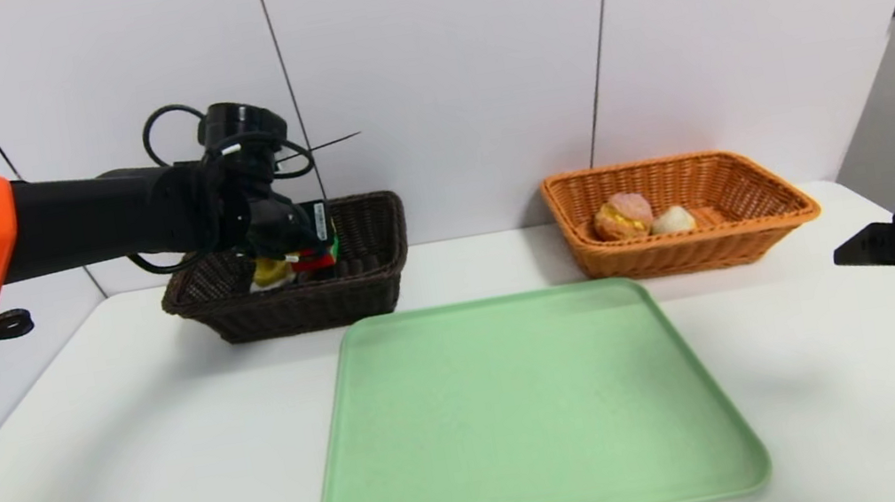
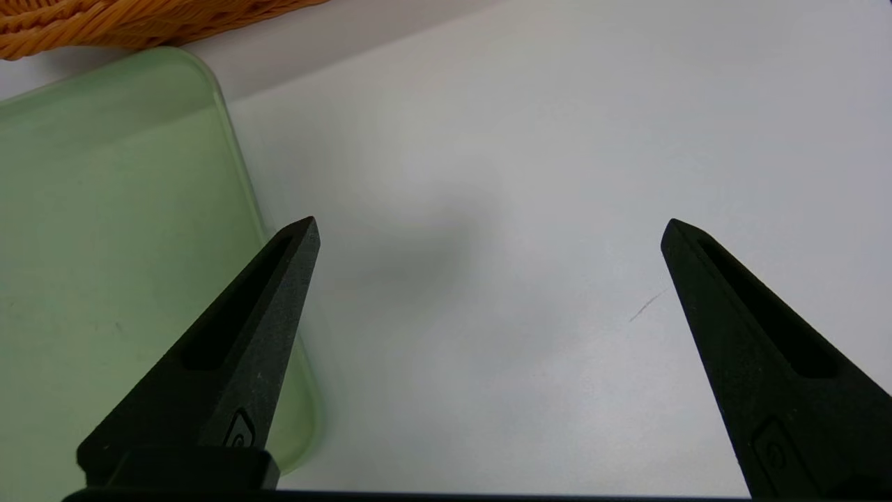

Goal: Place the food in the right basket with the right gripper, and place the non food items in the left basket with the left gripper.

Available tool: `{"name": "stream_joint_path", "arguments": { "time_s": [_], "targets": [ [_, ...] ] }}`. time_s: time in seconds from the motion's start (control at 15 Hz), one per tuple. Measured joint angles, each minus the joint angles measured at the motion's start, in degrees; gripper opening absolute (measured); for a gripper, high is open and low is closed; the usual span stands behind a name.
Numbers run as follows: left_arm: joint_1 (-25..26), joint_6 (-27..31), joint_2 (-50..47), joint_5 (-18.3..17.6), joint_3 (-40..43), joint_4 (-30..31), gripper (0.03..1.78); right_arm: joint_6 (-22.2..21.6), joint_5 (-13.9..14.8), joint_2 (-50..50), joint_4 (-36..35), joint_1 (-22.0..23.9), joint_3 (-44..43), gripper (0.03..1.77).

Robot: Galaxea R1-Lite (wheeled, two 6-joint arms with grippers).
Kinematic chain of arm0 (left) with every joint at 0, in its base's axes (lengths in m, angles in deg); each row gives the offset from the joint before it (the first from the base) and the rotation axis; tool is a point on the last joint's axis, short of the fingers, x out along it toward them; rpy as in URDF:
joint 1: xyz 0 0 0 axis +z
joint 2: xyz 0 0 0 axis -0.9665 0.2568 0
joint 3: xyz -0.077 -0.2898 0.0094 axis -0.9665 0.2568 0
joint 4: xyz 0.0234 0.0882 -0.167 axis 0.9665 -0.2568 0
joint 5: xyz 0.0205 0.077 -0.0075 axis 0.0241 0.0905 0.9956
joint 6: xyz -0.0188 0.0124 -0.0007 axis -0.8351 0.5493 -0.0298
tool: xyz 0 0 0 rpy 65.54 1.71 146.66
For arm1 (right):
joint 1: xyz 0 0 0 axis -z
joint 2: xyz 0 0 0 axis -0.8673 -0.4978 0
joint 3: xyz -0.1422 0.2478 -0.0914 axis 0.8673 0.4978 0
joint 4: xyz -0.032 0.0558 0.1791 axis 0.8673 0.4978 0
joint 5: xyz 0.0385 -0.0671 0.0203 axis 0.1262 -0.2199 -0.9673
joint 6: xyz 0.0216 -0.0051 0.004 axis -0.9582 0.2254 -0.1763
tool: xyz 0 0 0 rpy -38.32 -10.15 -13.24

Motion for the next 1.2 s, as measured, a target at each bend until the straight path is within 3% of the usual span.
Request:
{"name": "stream_joint_path", "arguments": {
  "time_s": [0.2,0.47,0.73,1.2],
  "targets": [
    [0.12,0.17,0.9,0.09,-0.37,0.01,0.97,-0.02,-0.01,-0.04,0.02,-0.26,0.01,1.7],
    [0.09,0.11,1.56,0.12,-0.91,0.04,1.26,0.0,-0.11,-0.28,0.0,-0.3,0.01,1.7],
    [0.09,0.09,0.71,0.12,-2.86,-0.68,1.44,-0.02,-0.12,-0.59,0.0,-0.3,0.06,1.7],
    [0.09,0.83,-10.34,-0.1,-10.73,-9.07,1.59,-0.02,-0.15,-0.87,0.02,-0.37,0.84,1.7]
  ]
}}
